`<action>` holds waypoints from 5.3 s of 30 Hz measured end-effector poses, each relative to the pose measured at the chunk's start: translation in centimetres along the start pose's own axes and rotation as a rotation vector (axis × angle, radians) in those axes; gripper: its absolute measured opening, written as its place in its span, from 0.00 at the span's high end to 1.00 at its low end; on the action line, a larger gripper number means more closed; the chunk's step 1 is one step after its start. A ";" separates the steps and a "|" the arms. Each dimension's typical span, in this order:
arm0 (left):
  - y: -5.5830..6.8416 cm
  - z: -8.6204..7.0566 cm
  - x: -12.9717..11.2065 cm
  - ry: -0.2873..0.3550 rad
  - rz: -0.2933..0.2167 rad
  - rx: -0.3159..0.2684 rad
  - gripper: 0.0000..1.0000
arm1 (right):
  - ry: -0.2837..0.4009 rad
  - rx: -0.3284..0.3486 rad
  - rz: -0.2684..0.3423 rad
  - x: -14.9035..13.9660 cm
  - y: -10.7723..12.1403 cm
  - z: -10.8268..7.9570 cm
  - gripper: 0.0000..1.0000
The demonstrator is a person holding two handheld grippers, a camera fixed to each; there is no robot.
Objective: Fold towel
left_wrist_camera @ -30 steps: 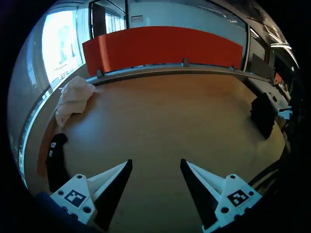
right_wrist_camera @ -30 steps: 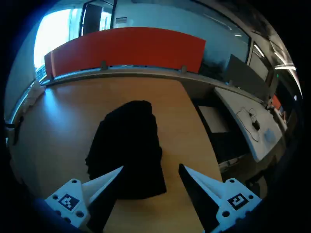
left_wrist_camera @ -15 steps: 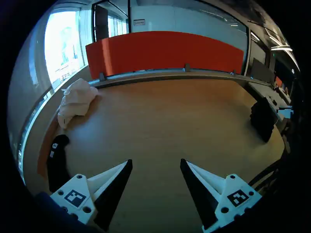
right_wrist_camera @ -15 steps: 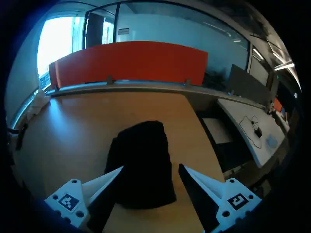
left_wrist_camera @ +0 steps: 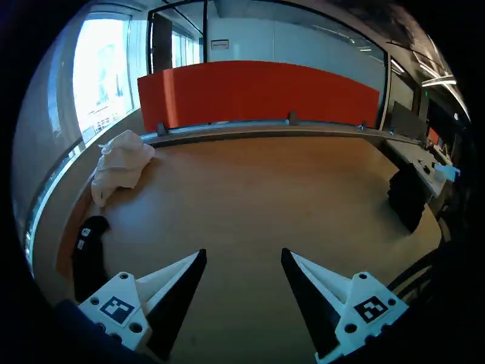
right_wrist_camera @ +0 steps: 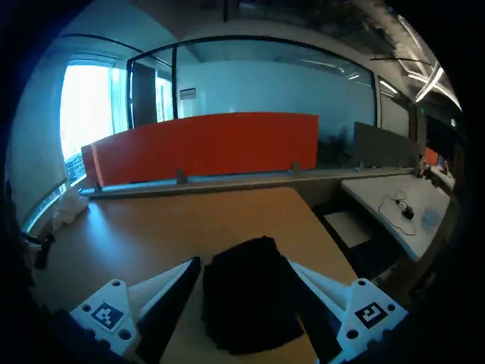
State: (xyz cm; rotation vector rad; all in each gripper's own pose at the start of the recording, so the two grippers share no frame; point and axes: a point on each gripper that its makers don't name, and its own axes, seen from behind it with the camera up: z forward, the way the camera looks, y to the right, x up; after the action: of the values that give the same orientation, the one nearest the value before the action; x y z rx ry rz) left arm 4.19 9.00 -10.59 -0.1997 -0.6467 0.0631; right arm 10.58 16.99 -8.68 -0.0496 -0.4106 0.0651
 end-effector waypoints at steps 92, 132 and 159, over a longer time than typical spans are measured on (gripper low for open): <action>-9.1 -1.5 15.2 0.551 -0.149 0.092 0.09 | 0.319 0.073 -0.087 10.0 -19.1 3.6 0.00; -10.8 7.6 4.1 0.650 -0.132 0.105 0.09 | 0.290 0.078 -0.140 3.8 -23.3 5.9 0.00; -10.0 9.3 1.9 0.649 -0.055 0.160 0.09 | 0.339 0.084 -0.172 4.6 -23.1 5.8 0.00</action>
State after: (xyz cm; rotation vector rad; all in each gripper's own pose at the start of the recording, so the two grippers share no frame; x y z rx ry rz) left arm 0.04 0.95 -0.11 -0.0401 0.0007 -0.0049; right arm 13.73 -5.49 -0.11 0.0576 -0.0718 -0.0951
